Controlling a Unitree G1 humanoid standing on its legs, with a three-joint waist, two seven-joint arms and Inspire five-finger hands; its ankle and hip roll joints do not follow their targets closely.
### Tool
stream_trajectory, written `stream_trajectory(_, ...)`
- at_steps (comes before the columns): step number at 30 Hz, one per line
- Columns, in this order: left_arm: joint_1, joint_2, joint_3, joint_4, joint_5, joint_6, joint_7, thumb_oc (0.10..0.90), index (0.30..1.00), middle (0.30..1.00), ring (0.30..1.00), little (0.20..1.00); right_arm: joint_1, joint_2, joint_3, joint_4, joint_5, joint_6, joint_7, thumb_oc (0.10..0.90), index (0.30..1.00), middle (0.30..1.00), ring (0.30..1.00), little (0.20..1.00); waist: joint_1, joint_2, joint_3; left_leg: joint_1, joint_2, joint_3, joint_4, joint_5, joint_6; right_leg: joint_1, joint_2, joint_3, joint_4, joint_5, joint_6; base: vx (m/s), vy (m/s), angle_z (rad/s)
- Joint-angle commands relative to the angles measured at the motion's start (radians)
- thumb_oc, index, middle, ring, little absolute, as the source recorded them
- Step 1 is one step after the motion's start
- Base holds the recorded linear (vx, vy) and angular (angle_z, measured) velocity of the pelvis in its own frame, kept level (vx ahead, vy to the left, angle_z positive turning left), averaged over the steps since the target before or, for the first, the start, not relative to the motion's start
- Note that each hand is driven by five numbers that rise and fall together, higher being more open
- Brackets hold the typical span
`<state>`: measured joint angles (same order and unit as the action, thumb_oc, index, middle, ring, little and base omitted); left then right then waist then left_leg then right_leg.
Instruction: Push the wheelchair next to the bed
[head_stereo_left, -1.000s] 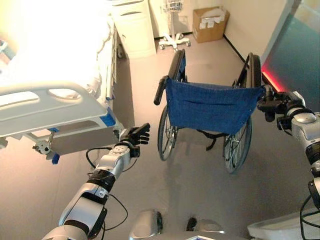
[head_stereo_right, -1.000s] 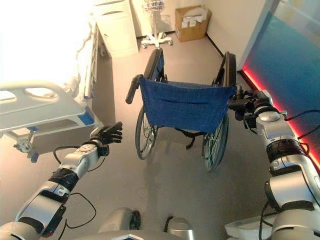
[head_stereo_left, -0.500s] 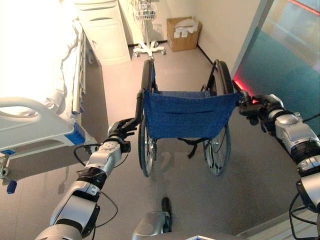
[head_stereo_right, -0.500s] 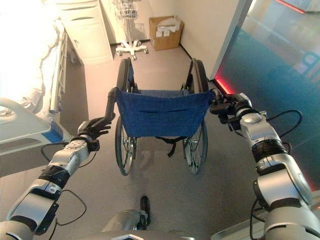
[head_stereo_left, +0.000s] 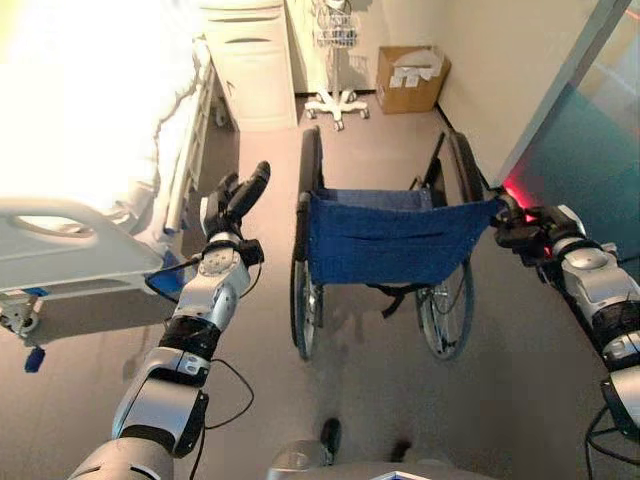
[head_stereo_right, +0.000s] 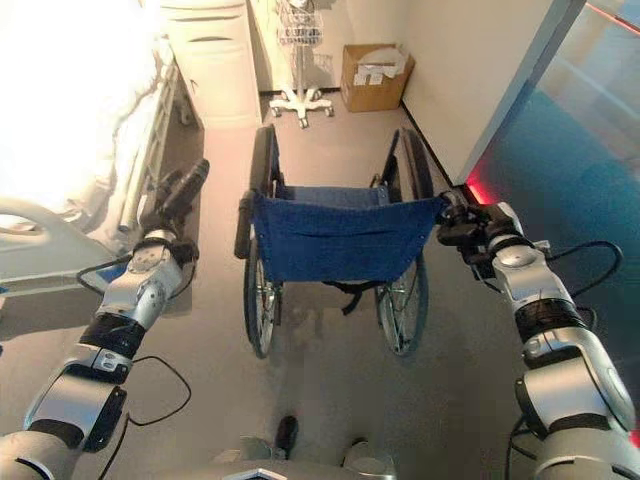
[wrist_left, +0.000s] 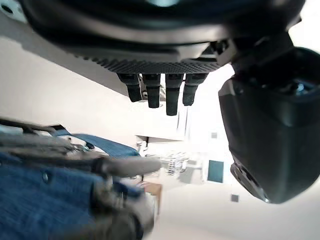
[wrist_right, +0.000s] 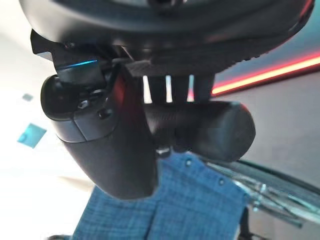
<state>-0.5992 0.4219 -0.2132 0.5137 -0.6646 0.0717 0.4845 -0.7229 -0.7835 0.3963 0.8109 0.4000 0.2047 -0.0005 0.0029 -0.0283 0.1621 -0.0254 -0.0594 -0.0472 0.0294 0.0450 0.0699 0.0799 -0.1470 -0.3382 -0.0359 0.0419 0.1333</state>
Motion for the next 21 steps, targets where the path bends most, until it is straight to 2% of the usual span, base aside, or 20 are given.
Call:
stream_trajectory(1,-0.068,0.02,-0.041,-0.073,-0.005,-0.081,-0.01,0.8,0.9,0.9,0.9,0.9,-0.211,0.095,0.03,-0.118,0.021,-0.14,0.024,0.4,0.3,0.3,0.3,0.3,0.071,-0.006,-0.063,0.101,-0.012,0.153,-0.017,-0.117,-0.05,-0.182,-0.025,0.062,0.204,0.022,0.028,0.06,-0.192,0.72)
stream_trajectory(2,-0.059,0.004,-0.047,-0.081,-0.002,-0.069,-0.037,0.8,0.9,0.9,0.9,0.9,-0.206,0.087,0.028,-0.123,0.024,-0.143,0.023,0.4,0.3,0.3,0.3,0.3,0.073,-0.009,-0.065,0.104,-0.005,0.151,-0.026,-0.113,-0.053,-0.149,-0.012,0.05,0.164,-0.001,0.025,0.03,-0.143,0.46)
stream_trajectory(6,-0.063,0.001,-0.067,-0.084,-0.046,-0.033,-0.112,0.8,0.9,0.9,0.9,0.9,-0.217,0.075,0.03,-0.113,0.03,-0.137,0.027,0.4,0.3,0.3,0.3,0.3,0.073,-0.017,-0.084,0.091,-0.005,0.147,-0.029,-0.101,-0.06,-0.107,0.014,0.054,0.113,-0.011,0.012,0.04,-0.128,0.47)
stream_trajectory(9,-0.069,0.009,-0.08,-0.08,-0.07,0.033,-0.194,0.8,0.9,0.9,0.9,0.9,-0.224,0.083,0.036,-0.094,0.024,-0.142,0.032,0.4,0.3,0.3,0.3,0.3,0.077,-0.016,-0.098,0.095,-0.001,0.153,-0.029,-0.102,-0.069,-0.064,0.028,0.042,0.08,-0.022,-0.001,0.05,-0.091,0.51)
stream_trajectory(11,-0.062,0.018,-0.091,-0.082,-0.069,0.076,-0.228,0.8,0.9,0.9,0.9,0.9,-0.225,0.088,0.043,-0.097,0.023,-0.138,0.026,0.4,0.3,0.3,0.3,0.3,0.08,-0.013,-0.104,0.098,-0.001,0.155,-0.029,-0.103,-0.07,-0.049,0.033,0.04,0.071,-0.03,-0.006,0.04,-0.065,0.26)
stream_trajectory(13,-0.056,0.045,-0.113,-0.072,-0.043,0.151,-0.283,0.8,0.9,0.9,0.9,0.9,-0.224,0.097,0.054,-0.107,0.018,-0.127,0.015,0.4,0.3,0.3,0.3,0.3,0.081,-0.003,-0.109,0.101,0.001,0.158,-0.027,-0.103,-0.073,-0.027,0.044,0.04,0.056,-0.039,-0.013,0.03,-0.058,0.14)
stream_trajectory(21,-0.08,0.122,-0.162,-0.058,-0.031,0.245,-0.436,0.8,0.9,0.9,0.9,0.9,-0.235,0.104,0.076,-0.088,0.006,-0.122,0.007,0.4,0.3,0.3,0.3,0.3,0.087,0.018,-0.114,0.106,0.001,0.167,-0.028,-0.099,-0.083,0.013,0.058,0.032,0.008,-0.038,-0.02,0.01,-0.013,0.0)
